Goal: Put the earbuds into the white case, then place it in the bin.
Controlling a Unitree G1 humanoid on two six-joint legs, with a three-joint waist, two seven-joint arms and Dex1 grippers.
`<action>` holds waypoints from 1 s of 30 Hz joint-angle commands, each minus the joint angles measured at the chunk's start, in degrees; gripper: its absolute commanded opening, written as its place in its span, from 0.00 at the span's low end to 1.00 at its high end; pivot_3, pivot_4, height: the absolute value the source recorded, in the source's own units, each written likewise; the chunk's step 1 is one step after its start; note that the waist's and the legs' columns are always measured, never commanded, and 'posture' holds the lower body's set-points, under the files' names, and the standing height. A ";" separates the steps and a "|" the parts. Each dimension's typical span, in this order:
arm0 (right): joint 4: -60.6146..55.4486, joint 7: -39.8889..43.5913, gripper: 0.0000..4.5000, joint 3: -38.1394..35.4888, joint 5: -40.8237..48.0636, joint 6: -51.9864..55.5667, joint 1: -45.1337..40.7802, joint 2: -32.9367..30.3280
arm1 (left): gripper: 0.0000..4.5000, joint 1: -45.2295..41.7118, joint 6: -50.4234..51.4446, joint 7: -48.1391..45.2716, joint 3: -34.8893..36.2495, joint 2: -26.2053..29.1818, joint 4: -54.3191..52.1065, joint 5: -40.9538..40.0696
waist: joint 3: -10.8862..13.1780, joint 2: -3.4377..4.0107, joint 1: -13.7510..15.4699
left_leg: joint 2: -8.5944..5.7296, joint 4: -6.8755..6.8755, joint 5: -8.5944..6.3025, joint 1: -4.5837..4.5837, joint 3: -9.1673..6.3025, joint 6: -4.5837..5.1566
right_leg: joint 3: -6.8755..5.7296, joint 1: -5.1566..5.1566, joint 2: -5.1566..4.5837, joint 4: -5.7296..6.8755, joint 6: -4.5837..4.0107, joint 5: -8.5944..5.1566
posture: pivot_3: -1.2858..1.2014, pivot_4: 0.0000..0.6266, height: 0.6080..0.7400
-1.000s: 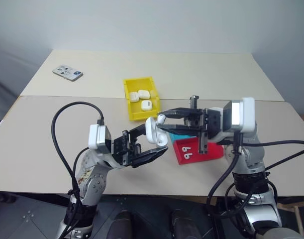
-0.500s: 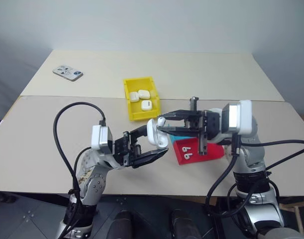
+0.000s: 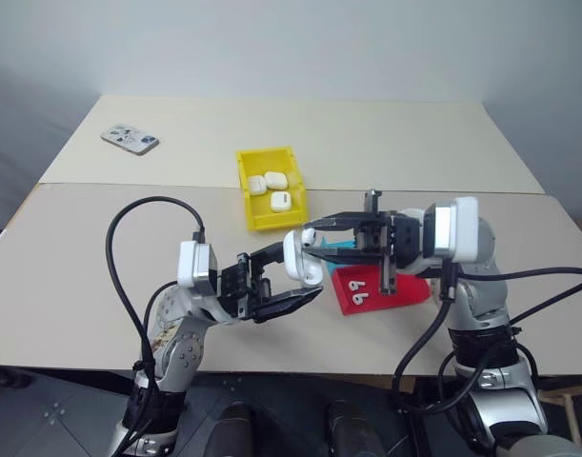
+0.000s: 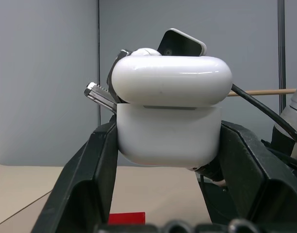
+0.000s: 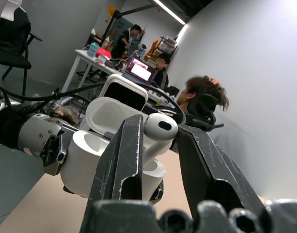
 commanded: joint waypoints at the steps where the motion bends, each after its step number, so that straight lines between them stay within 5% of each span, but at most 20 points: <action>1: -0.18 1.00 0.30 1.40 -1.43 -0.75 -0.16 -0.85 | 0.62 -1.73 -1.66 -0.10 -0.38 -1.12 -2.18 -0.47 | 0.00 0.00 0.00 | 0.00 0.00 0.00 0.00 0.00 0.00 | 0.00 0.00 0.00 0.00 0.00 0.00 | 0.52 0.24 1.00; 30: 0.00 -0.33 0.30 0.20 1.69 -1.56 -1.94 -0.88 | 0.62 -2.34 -2.03 -0.38 0.02 -2.55 -1.17 -0.21 | 0.00 0.00 0.03 | 0.00 0.00 0.00 0.00 0.00 0.00 | 0.00 0.00 0.00 0.00 0.00 0.00 | 0.52 0.24 1.00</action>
